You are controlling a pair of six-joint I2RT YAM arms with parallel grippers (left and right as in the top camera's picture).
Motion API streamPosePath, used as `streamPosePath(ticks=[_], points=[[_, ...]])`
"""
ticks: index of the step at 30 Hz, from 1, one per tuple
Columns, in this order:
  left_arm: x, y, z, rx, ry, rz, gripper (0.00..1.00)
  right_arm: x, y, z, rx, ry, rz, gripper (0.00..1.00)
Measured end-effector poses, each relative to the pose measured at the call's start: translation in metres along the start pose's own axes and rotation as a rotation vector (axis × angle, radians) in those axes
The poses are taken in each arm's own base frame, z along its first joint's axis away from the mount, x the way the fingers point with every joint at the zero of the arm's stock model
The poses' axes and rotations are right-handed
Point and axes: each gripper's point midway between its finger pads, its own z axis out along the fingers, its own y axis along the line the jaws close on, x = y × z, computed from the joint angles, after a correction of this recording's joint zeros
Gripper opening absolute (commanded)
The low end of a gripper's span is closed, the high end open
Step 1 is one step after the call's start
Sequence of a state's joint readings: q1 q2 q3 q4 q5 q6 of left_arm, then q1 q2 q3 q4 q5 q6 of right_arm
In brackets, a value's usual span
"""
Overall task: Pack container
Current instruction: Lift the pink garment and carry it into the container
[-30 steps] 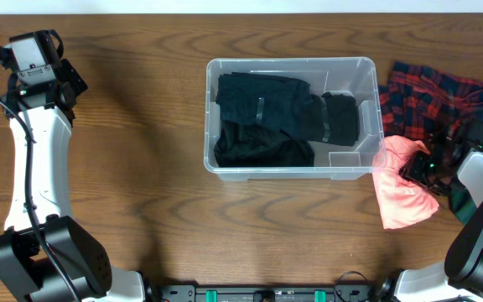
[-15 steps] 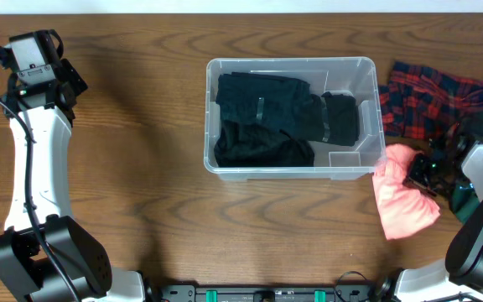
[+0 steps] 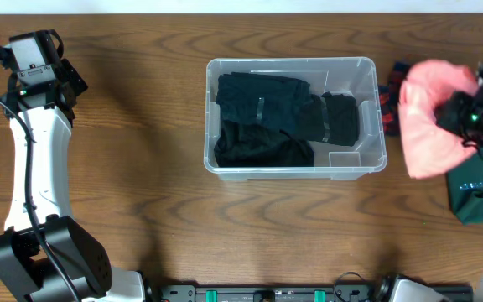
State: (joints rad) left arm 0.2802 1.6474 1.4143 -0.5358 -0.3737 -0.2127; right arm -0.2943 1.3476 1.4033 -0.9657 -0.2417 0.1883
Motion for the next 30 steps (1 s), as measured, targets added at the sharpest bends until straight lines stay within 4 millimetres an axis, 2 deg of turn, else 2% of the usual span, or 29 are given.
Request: streamPosePath(ticks=[1, 3, 7, 13, 17, 21, 26, 30], points=[[0.0, 0.0, 0.0, 0.0, 0.0, 0.0, 0.98, -0.002, 0.01, -0.003, -0.022, -0.016, -0.014, 0.01], [0.0, 0.0, 0.0, 0.0, 0.0, 0.0, 0.98, -0.006, 0.046, -0.008, -0.1, -0.06, -0.062, 0.01], [0.0, 0.0, 0.0, 0.0, 0.0, 0.0, 0.98, -0.004, 0.098, -0.005, -0.204, -0.082, -0.099, 0.01], [0.0, 0.0, 0.0, 0.0, 0.0, 0.0, 0.98, 0.013, 0.151, 0.017, -0.233, -0.064, -0.122, 0.01], [0.0, 0.0, 0.0, 0.0, 0.0, 0.0, 0.98, 0.039, 0.169, 0.042, -0.199, 0.008, -0.163, 0.01], [0.0, 0.0, 0.0, 0.0, 0.0, 0.0, 0.98, 0.067, 0.175, 0.067, -0.156, 0.096, -0.27, 0.01], [0.0, 0.0, 0.0, 0.0, 0.0, 0.0, 0.98, 0.095, 0.171, 0.091, -0.124, 0.197, -0.463, 0.01], [0.0, 0.0, 0.0, 0.0, 0.0, 0.0, 0.98, 0.11, 0.165, 0.098, -0.14, 0.256, -0.695, 0.01]])
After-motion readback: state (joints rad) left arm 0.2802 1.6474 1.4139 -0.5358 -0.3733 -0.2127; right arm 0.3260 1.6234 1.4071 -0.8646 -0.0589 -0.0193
